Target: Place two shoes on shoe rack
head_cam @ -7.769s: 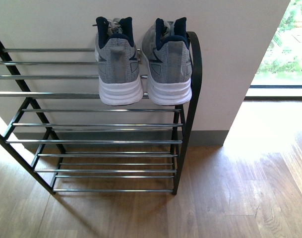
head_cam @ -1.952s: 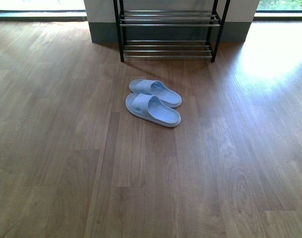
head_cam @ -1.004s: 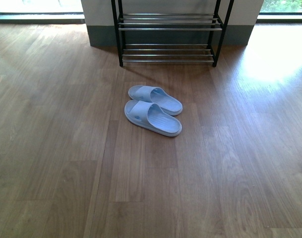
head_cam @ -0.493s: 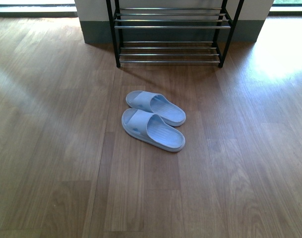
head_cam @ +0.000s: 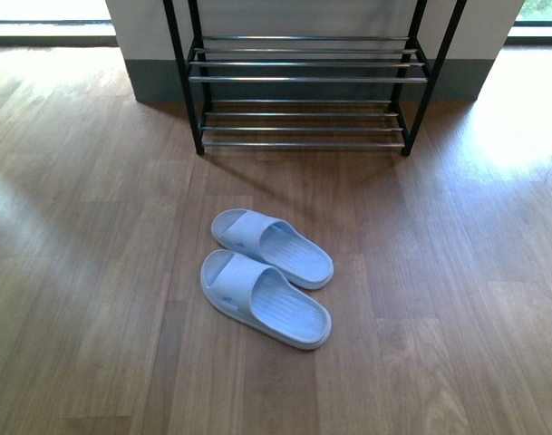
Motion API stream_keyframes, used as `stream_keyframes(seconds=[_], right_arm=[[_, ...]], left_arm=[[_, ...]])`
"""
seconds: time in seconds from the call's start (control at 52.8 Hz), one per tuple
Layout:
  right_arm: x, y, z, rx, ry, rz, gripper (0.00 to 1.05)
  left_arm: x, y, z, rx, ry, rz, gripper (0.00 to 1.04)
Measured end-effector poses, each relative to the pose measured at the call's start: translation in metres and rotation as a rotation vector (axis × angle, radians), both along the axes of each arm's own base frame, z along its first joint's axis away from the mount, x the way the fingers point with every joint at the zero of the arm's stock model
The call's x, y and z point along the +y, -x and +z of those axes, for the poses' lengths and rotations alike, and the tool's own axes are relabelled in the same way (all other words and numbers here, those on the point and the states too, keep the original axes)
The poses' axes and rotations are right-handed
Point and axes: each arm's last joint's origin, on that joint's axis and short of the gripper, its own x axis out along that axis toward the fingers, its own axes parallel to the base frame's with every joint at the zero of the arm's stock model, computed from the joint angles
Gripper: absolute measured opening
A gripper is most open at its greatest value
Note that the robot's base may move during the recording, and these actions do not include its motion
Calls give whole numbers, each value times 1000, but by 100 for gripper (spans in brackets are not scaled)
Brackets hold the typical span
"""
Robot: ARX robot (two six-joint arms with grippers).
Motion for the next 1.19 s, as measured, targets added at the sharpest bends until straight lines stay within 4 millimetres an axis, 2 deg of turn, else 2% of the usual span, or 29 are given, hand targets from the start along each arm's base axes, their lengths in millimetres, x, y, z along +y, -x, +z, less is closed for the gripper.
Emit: stream_keyframes(seconds=[0.474,0.568,0.682,0.815,0.91,1.061,1.194], right_arm=[[0,0,0,1,0,-4,96],[0,0,0,1,0,-1,96],[0,0,0,1,0,-2,96],[0,0,0,1,0,-1,96],[0,0,0,1,0,-2,96],[0,0,0,1,0,-2,96],[0,0,0,1,0,-2,96]], left_arm=[[0,0,0,2,0,2,95],[2,-6,0,503,236,235,95],[3,-20,-9,712,484,284,95],[1,-45,-28,841,578,287,95],[-4,-64,-60,938,564,316,95],[-15,-67,-104,1072,509,297,95],[-17,-72,-126,1136,448,306,95]])
